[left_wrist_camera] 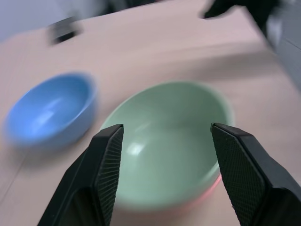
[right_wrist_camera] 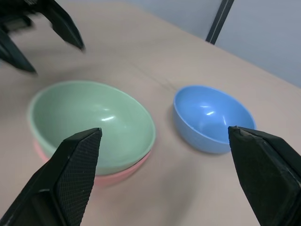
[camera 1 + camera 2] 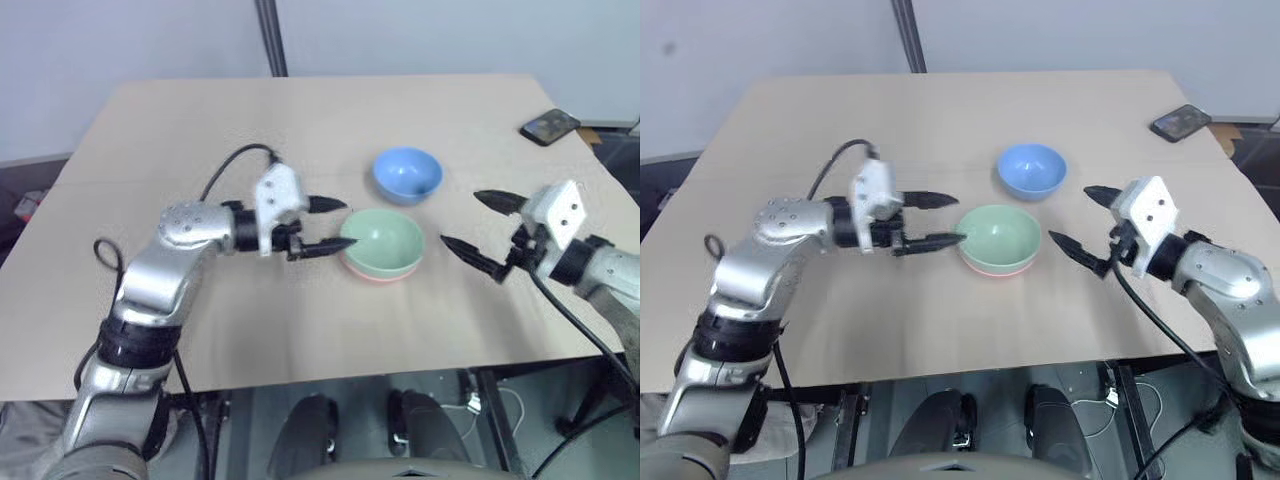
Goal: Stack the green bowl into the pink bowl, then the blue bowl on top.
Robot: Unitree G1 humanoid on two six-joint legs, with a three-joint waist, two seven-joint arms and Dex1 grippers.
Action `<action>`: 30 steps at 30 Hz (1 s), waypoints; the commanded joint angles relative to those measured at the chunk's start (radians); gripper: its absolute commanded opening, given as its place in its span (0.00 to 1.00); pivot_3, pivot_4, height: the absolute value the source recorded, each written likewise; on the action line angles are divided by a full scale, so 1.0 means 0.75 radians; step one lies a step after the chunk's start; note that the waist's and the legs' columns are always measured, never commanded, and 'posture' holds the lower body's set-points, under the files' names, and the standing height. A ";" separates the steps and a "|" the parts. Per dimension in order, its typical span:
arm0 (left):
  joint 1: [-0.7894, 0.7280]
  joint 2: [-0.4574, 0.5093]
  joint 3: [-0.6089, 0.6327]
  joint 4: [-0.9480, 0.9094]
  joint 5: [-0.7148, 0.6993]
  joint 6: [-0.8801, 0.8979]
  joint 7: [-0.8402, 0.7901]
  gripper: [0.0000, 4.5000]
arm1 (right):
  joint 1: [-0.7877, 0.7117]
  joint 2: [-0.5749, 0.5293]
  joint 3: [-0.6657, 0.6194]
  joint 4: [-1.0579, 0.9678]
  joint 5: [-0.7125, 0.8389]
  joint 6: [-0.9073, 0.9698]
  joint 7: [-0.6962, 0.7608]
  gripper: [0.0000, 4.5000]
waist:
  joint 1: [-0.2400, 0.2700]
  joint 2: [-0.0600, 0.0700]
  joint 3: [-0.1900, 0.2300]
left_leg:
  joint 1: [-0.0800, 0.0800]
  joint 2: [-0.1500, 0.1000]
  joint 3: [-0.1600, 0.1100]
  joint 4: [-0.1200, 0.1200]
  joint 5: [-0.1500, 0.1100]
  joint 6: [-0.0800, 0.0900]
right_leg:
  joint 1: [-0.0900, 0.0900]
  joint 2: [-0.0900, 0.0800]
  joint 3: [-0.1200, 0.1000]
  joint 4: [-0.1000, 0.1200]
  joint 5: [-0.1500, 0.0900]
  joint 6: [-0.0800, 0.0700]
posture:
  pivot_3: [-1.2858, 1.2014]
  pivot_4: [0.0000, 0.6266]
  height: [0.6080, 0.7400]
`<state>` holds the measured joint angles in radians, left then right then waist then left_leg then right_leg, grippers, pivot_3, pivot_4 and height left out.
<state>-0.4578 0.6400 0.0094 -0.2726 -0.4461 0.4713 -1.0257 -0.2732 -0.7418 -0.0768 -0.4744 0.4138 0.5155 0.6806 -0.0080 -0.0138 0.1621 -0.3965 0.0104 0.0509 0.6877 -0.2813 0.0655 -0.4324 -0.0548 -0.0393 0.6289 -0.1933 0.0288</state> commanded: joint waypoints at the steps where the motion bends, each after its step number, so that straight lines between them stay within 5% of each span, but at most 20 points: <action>1: 0.150 0.047 0.217 -0.123 -0.120 0.083 0.083 0.70 | -0.214 0.006 0.170 0.314 -0.231 -0.187 0.040 1.00 | -0.007 -0.001 0.000 | 0.000 0.000 0.000 0.000 0.001 -0.002 | 0.000 0.000 0.000 0.000 0.000 0.000 | 0.52 0.24 1.00; 13: 0.549 0.098 0.529 -0.381 -0.342 0.180 0.218 0.70 | -0.798 0.265 0.515 1.441 -0.697 -0.901 0.121 1.00 | 0.001 0.000 0.003 | -0.003 -0.002 -0.002 -0.001 0.002 -0.004 | 0.000 -0.003 -0.001 -0.002 0.001 -0.001 | 0.52 0.24 1.00; 17: 0.594 0.091 0.556 -0.443 -0.363 0.176 0.281 0.70 | -0.883 0.314 0.554 1.662 -0.789 -1.046 0.088 0.74 | -0.002 0.000 0.003 | -0.003 -0.002 -0.002 -0.001 0.002 -0.004 | 0.000 -0.003 0.000 -0.001 0.001 -0.002 | 0.52 0.24 1.00; 24: 0.634 0.085 0.556 -0.459 -0.367 0.141 0.338 0.70 | -0.955 0.325 0.561 1.826 -0.893 -1.242 0.026 0.05 | -0.008 0.001 0.004 | -0.002 -0.002 -0.002 -0.001 0.002 -0.004 | 0.000 -0.004 0.000 0.000 0.001 -0.002 | 0.52 0.24 1.00; 30: 0.615 0.067 0.511 -0.423 -0.348 0.104 0.360 0.70 | -0.929 0.259 0.494 1.691 -0.828 -1.325 0.125 0.02 | -0.006 0.003 0.005 | -0.002 -0.002 -0.002 -0.002 0.002 -0.005 | 0.000 -0.009 -0.001 0.000 0.001 -0.002 | 0.52 0.24 1.00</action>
<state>0.0138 0.6927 0.3889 -0.5759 -0.7089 0.5778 -0.7602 -0.9546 -0.5209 0.3469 0.8756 -0.2609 -0.4470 0.7415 -0.0126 -0.0114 0.1658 -0.3980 0.0091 0.0493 0.6861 -0.2794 0.0619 -0.4326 -0.0619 -0.0399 0.6287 -0.1924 0.0270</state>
